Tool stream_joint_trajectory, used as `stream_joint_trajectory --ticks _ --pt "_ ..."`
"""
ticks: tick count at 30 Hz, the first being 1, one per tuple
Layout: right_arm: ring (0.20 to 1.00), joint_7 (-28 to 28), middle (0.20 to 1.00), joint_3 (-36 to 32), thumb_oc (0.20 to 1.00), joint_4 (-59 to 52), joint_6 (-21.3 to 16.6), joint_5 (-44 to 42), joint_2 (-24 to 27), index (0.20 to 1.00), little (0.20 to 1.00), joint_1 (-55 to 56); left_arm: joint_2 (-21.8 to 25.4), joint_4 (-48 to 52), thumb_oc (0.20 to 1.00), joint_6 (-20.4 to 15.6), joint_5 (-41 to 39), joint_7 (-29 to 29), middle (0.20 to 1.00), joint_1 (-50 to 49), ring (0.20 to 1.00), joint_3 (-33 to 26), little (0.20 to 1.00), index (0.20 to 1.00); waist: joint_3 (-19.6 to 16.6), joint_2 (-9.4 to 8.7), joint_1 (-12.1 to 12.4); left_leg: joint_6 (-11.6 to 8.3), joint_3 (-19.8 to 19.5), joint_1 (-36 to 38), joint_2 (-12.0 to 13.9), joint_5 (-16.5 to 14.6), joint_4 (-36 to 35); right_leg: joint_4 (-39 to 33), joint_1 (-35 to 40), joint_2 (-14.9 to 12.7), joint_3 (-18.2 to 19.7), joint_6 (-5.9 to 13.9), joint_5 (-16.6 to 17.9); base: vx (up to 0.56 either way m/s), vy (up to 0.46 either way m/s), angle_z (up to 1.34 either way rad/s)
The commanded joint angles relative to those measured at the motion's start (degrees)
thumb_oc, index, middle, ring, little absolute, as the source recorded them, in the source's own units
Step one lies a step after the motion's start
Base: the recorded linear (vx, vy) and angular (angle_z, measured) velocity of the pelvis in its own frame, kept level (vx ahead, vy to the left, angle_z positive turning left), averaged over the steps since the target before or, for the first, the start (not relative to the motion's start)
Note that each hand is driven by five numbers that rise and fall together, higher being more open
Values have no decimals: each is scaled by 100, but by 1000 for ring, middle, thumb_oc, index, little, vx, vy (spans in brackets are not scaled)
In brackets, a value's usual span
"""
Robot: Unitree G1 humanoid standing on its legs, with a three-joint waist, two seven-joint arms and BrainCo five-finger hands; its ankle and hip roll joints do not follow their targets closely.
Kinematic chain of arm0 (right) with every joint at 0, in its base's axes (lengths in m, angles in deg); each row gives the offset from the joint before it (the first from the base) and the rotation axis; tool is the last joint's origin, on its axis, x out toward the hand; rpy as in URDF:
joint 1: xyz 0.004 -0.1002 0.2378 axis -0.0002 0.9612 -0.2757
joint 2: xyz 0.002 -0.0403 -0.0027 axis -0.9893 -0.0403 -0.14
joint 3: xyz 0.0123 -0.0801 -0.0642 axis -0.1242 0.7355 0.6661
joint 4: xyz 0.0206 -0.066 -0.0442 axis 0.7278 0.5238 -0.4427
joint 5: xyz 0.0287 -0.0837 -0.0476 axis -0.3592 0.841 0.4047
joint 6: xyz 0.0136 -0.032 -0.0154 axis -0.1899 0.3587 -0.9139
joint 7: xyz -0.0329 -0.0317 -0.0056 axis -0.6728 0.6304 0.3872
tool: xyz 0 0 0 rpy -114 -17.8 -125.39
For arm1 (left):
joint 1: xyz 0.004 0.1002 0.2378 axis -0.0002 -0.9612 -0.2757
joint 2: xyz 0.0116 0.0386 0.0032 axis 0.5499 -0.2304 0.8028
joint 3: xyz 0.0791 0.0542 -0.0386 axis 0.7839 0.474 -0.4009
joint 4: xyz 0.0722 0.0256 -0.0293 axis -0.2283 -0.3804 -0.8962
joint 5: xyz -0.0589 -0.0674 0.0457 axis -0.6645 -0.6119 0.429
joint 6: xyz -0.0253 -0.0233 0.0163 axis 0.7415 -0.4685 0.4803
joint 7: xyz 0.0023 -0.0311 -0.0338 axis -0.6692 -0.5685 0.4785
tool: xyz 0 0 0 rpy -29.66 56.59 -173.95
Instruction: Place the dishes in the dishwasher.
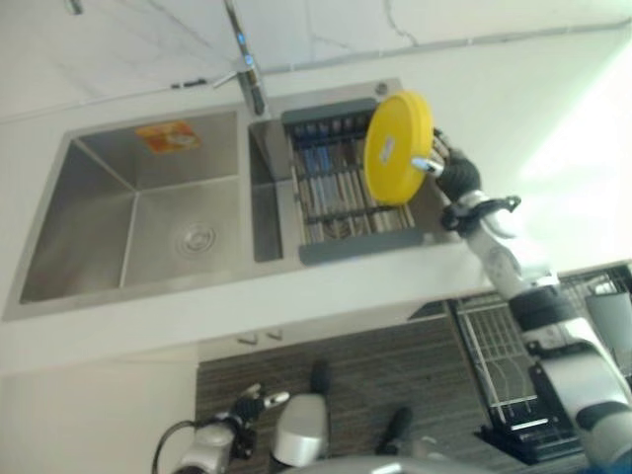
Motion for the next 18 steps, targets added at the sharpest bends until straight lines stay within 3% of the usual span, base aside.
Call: stream_joint_trajectory --ticks 1,9,18 --pt "1000 -20 1000 129 1000 -302 -172 62 82 1000 1000 -458 147 -108 1000 3 170 22 1000 60 1000 254 1000 1000 -263 -7 144 -148 239 -483 113 -61 151 907 -133 -438 -74 168 -526 6 13 6" --pt "1000 4 1000 158 1000 -262 -111 68 102 1000 1000 -590 148 -202 1000 211 254 51 1000 127 1000 295 1000 1000 -243 -1 190 -142 195 -523 93 -63 173 926 -131 -447 -112 170 -536 -4 9 6" --pt "1000 185 1000 182 1000 -120 -53 69 61 1000 1000 -710 136 -301 1000 196 302 42 1000 92 1000 307 1000 1000 -238 -1 243 -145 187 -522 98 -57 177 931 -102 -454 -145 173 -543 0 0 0"
